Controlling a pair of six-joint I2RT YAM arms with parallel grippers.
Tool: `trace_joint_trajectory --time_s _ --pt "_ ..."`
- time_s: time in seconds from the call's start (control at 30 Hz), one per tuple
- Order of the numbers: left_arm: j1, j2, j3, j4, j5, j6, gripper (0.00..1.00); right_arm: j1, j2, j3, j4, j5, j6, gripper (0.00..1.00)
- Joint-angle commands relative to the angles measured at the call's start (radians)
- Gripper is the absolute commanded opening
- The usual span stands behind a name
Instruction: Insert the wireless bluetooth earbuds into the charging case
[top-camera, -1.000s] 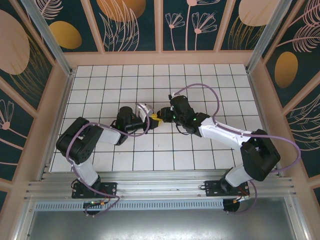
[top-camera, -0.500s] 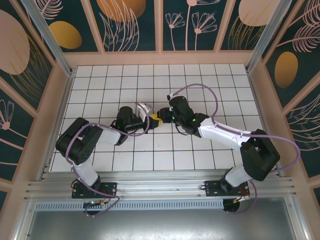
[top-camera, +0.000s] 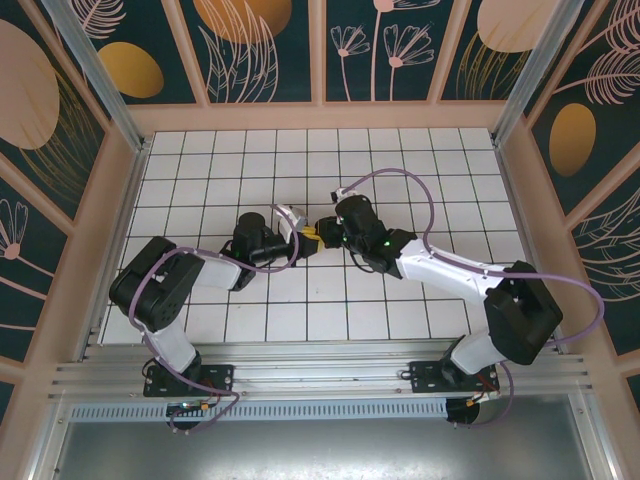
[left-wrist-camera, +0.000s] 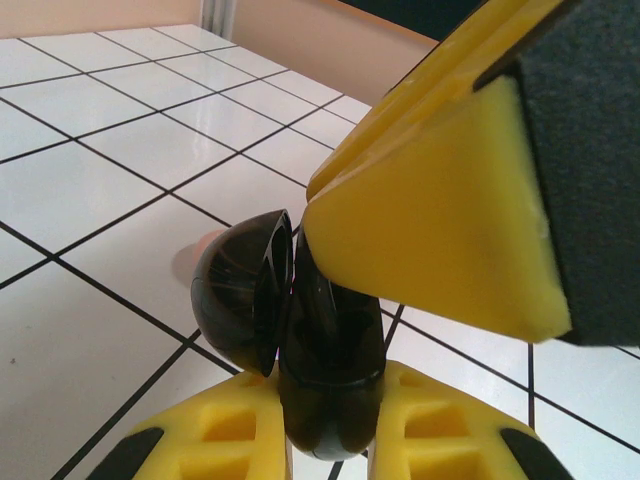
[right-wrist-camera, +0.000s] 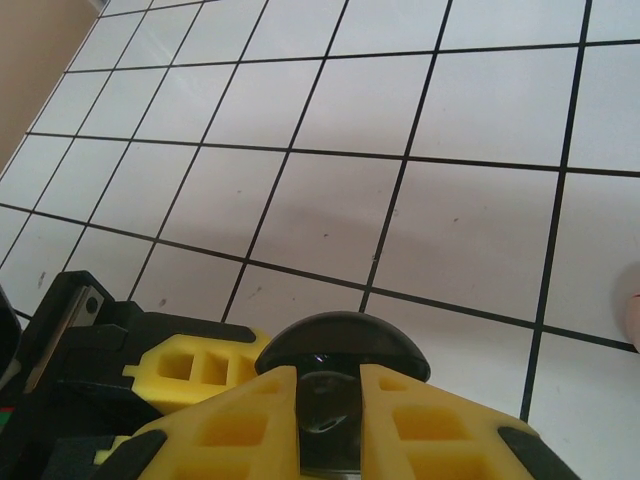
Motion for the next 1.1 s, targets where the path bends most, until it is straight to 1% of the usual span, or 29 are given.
trace_joint_trajectory --time_s 0.0,0.3,0.5,0.87,0.93,1.07 --pt "0.001 -0.03 0.028 0.046 -0.016 -0.01 0.07 0.013 -0.038 -0.02 -0.038 0.049 -0.024 0.19" --pt "0.001 -0.029 0.027 0.031 -0.019 0.001 0.07 0.016 -0.074 -0.026 -0.039 0.067 -0.039 0.19" --pt "0.001 -0.062 0.027 0.036 -0.017 -0.002 0.07 0.021 -0.057 -0.028 -0.031 0.029 -0.05 0.19" --pt "0.001 -0.075 0.027 0.039 -0.018 -0.003 0.08 0.03 -0.032 -0.02 -0.039 0.02 -0.061 0.2" --pt "0.001 -0.074 0.028 0.039 -0.019 -0.003 0.07 0.03 -0.032 -0.019 -0.042 0.018 -0.061 0.21" --pt "0.001 -0.073 0.028 0.032 -0.024 0.005 0.07 0.03 -0.051 -0.009 -0.039 0.012 -0.054 0.31"
